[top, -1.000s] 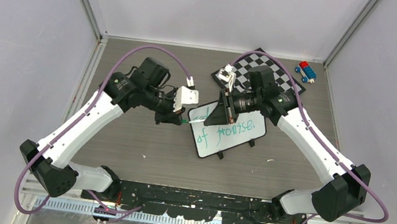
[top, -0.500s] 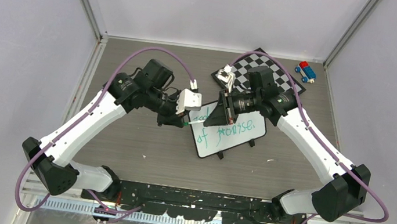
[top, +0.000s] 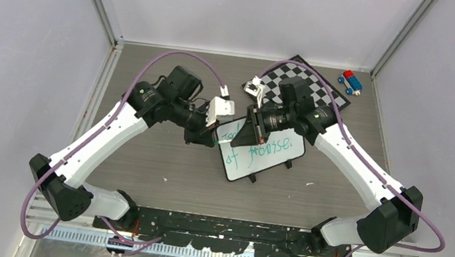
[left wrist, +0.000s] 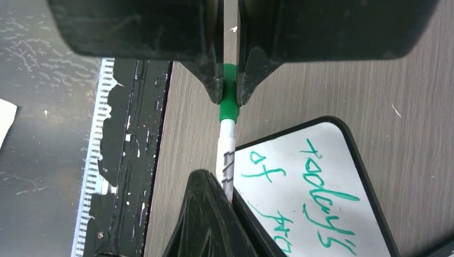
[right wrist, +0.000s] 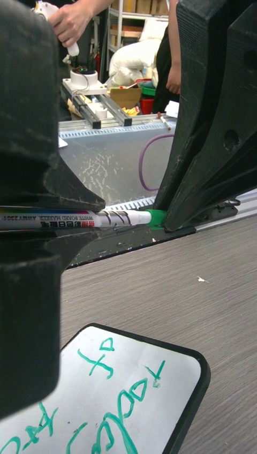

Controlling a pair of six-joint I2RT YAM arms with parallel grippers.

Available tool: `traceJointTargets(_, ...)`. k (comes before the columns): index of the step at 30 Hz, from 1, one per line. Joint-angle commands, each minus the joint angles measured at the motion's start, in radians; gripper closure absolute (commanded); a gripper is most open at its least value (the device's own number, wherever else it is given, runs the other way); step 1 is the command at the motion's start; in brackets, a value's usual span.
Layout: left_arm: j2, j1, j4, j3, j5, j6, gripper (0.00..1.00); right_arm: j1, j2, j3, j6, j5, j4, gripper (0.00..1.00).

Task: Write a sentence on the whiteboard
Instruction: Close the whiteboard marker at the center of the board.

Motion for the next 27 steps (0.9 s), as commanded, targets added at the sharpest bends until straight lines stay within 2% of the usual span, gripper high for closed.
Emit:
traceJointTargets(1, 0.021, -0.018, 0.054, 0.073, 0.024, -0.068, 1.00, 0.014, 0.000, 0.024, 0.002, 0.034, 0.040, 1.00)
traceJointTargets(7, 0.075, -0.091, 0.007, 0.177, -0.080, -0.051, 1.00, 0.031, 0.042, 0.010, 0.025, 0.033, 0.052, 1.00)
traceJointTargets(15, 0.122, -0.150, 0.066, 0.249, -0.142, -0.112, 1.00, 0.052, 0.048, -0.024, 0.086, 0.034, 0.111, 1.00)
traceJointTargets(21, 0.151, -0.206, 0.091, 0.303, -0.192, -0.111, 1.00, 0.052, 0.054, -0.067, 0.210, 0.000, 0.213, 1.00)
traceJointTargets(27, 0.168, -0.236, 0.118, 0.347, -0.279, -0.115, 1.00, 0.053, 0.084, -0.060, 0.251, 0.015, 0.201, 1.00)
